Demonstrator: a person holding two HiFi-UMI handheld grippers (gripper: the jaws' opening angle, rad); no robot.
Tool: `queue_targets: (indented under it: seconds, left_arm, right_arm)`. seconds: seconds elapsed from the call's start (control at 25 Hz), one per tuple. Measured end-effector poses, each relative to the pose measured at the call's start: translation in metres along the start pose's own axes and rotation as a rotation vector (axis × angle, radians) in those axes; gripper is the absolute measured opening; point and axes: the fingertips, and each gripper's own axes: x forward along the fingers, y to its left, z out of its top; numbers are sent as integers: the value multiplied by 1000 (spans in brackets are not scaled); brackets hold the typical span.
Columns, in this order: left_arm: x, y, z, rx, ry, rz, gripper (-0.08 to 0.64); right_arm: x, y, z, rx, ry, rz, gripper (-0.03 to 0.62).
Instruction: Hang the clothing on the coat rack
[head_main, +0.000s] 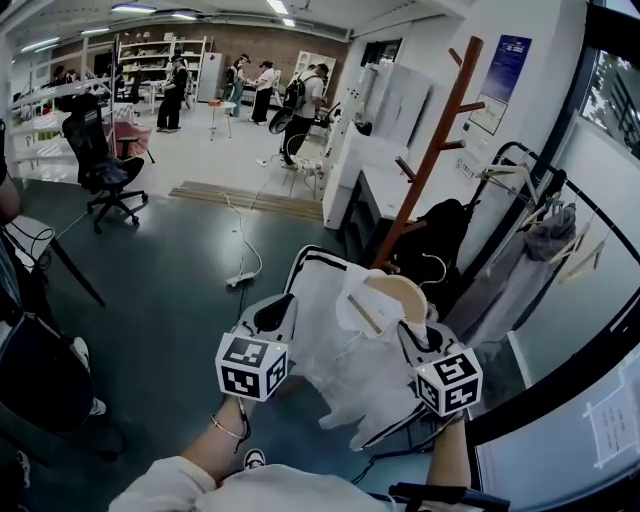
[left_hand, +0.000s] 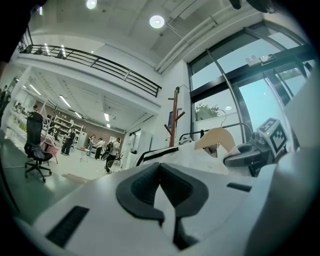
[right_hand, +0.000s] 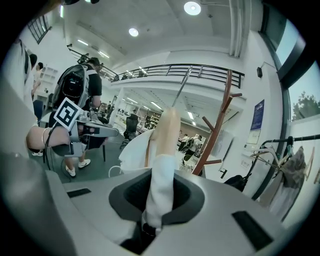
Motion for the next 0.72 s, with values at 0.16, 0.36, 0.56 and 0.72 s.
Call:
queue_targets:
  seconds: [0.16, 0.36, 0.56, 0.72]
  left_arm:
    - [23, 14, 2, 8, 3, -16, 8]
    - [52, 34, 7, 9, 6, -34, 8]
    - [82, 43, 10, 9, 0, -54, 8]
    - [93, 48, 4, 8, 4, -73, 8]
  right_arm:
    - [23, -13, 2, 13, -5, -5, 46]
    - [50, -25, 15, -11, -8, -1, 46]
    - [69, -40, 18, -24, 0, -2, 46]
    - [80, -40, 17, -24, 0, 8, 46]
